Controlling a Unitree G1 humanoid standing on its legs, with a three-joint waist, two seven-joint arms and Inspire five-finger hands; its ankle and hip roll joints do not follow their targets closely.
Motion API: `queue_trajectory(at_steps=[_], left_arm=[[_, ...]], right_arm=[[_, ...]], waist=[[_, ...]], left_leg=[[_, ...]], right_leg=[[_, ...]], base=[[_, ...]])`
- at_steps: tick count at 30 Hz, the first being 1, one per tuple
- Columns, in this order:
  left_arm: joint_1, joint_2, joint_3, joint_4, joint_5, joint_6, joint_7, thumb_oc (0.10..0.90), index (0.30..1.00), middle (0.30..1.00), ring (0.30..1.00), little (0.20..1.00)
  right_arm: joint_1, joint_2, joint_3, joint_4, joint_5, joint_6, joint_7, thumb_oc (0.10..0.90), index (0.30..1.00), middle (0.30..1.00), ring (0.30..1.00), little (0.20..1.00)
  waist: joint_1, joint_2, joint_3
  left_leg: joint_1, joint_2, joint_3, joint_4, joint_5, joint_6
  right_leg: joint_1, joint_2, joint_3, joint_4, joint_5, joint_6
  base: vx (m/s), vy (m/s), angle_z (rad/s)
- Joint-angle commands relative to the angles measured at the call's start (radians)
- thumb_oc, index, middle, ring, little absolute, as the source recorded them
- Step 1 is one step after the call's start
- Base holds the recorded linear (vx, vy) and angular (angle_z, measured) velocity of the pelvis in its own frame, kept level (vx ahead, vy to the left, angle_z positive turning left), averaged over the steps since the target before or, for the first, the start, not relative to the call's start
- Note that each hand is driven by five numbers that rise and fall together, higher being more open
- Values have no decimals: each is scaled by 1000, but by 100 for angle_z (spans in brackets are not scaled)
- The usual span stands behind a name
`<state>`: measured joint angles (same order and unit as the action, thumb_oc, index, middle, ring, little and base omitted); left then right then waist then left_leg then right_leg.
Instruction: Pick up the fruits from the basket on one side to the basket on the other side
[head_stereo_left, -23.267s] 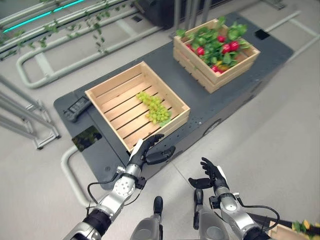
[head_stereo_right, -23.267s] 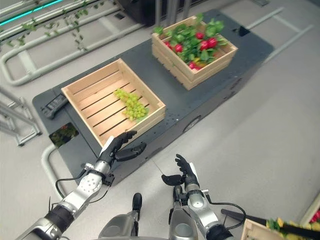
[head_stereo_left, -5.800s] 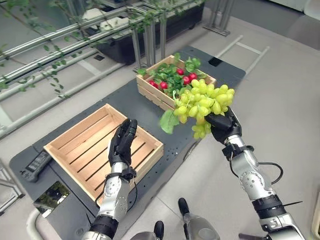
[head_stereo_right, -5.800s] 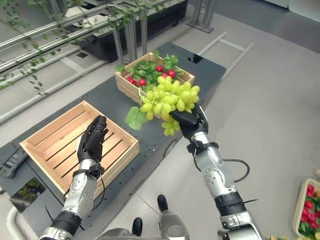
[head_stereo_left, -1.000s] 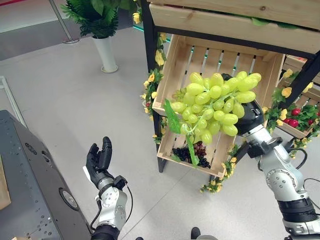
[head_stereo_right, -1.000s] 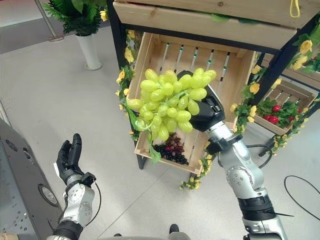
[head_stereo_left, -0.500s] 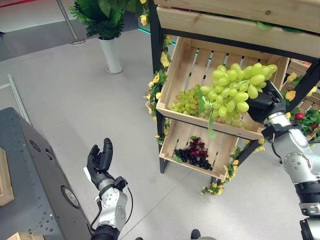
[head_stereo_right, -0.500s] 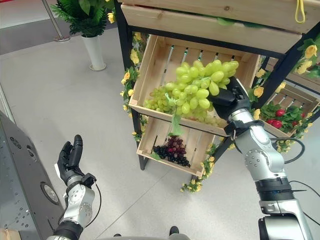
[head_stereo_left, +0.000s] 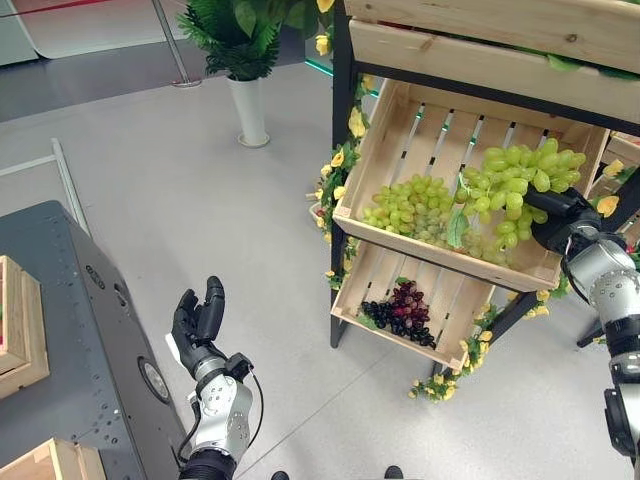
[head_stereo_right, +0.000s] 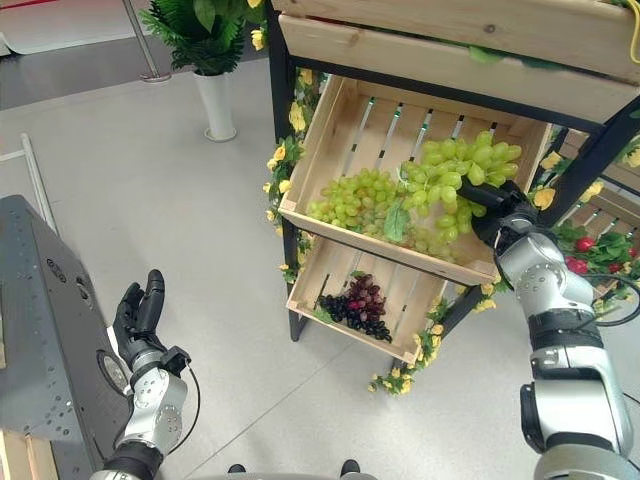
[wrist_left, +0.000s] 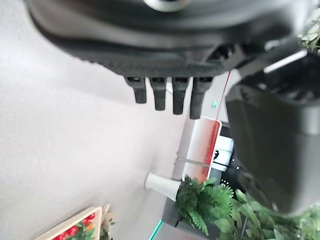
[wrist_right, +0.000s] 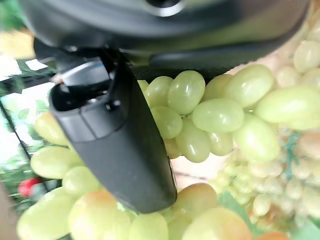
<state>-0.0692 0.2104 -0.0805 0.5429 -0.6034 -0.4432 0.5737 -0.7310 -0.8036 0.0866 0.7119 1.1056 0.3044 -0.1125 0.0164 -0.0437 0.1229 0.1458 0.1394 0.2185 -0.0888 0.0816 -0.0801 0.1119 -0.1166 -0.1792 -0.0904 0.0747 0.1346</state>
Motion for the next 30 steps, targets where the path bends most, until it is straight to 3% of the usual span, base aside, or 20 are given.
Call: queue_trajectory(at_steps=[1,11,12,13,17,30], left_arm=[[-113,79,-68,-21,42,-67,-24,800,900,900,900,900],[-118,80,-84,-21,35,-58,-34,800,900,900,900,900],[-118,80,-85,-20,33,-58,-33,800,900,900,900,900],[-119,80,-86,-20,33,-59,-32,800,900,900,900,900],[-114,77,-88,-18,34,-66,-34,800,900,900,900,900],[-113,74,-106,-25,7,-82,-43,800,900,900,900,900]], right_arm=[[-256,-120,27,81,-36,-53,-22,400,300,300,300,300],[-357,-115,118,219,-217,-38,43,400,300,300,300,300],[-367,-115,134,227,-242,-26,69,725,787,787,787,787],[-372,-116,141,229,-256,-23,71,800,900,900,900,900],[-422,-143,211,247,-402,-15,85,800,900,900,900,900],[-498,-179,328,227,-581,0,86,800,900,900,900,900]], waist=[[29,-43,-77],[52,-39,-73],[53,-38,-72],[53,-39,-71],[52,-41,-67],[44,-46,-62]], left_leg=[[35,-26,-75,2,-110,-6],[34,-26,-81,2,-104,-6],[33,-26,-81,2,-102,-6],[32,-27,-82,2,-102,-6],[30,-27,-80,2,-98,-6],[32,-25,-66,2,-93,-7]], right_leg=[[55,-14,-50,3,-29,-29],[61,-13,-58,3,-29,-33],[60,-13,-59,3,-29,-33],[59,-13,-59,3,-28,-34],[57,-12,-60,3,-27,-35],[56,-9,-54,3,-26,-35]], base=[[0,0,0],[1,5,3],[0,0,0],[0,0,0],[0,0,0],[0,0,0]])
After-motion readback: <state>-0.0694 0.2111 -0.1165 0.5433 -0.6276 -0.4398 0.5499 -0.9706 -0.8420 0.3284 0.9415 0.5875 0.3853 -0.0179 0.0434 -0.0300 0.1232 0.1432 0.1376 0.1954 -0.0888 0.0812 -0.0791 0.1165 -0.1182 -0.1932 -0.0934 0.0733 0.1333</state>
